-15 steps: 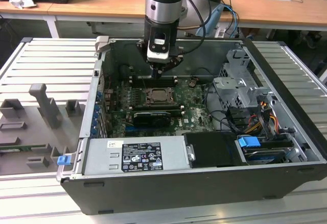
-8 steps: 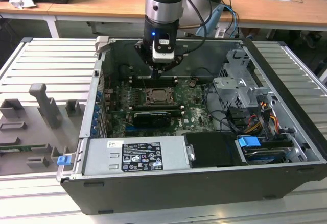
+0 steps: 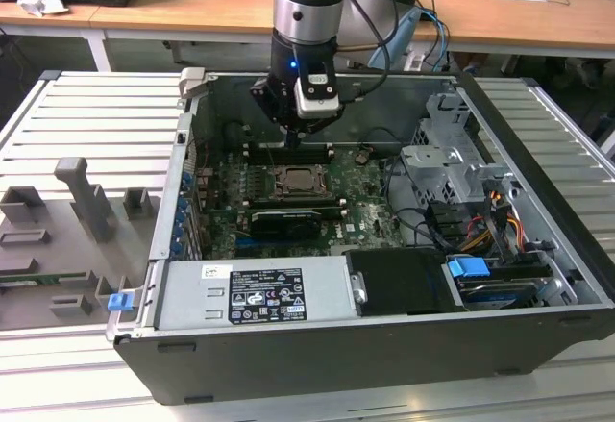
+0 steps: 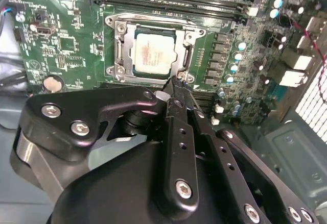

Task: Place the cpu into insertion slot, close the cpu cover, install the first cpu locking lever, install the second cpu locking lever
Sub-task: 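Install the first cpu locking lever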

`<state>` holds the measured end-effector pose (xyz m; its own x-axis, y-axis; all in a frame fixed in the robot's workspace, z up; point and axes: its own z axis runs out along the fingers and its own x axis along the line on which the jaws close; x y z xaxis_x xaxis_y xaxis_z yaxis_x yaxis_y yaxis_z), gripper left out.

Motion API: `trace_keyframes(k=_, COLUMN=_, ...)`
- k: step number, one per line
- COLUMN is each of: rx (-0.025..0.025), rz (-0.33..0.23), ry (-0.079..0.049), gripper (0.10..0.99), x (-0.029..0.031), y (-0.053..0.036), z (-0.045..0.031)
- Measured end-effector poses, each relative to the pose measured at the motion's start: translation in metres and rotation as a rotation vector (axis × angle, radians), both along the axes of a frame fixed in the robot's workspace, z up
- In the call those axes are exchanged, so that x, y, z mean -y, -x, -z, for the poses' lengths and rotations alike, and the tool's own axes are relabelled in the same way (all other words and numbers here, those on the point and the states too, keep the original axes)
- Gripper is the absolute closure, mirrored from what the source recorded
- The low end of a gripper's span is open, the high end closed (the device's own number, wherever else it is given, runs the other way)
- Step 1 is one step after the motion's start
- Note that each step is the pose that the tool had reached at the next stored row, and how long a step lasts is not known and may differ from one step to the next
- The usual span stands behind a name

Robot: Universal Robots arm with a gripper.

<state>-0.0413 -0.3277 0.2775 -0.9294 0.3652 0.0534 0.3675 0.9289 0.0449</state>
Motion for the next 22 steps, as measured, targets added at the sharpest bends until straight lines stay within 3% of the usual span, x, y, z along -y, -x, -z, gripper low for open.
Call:
trace_keyframes(k=7, rx=0.0000, rz=-0.076, ry=0.000, gripper=0.980, x=0.0000, y=0.0000, z=0.0001)
trace_keyframes(k=22, rx=0.0003, rz=-0.181, ry=-0.001, gripper=0.980, x=0.0027, y=0.0028, z=0.0008)
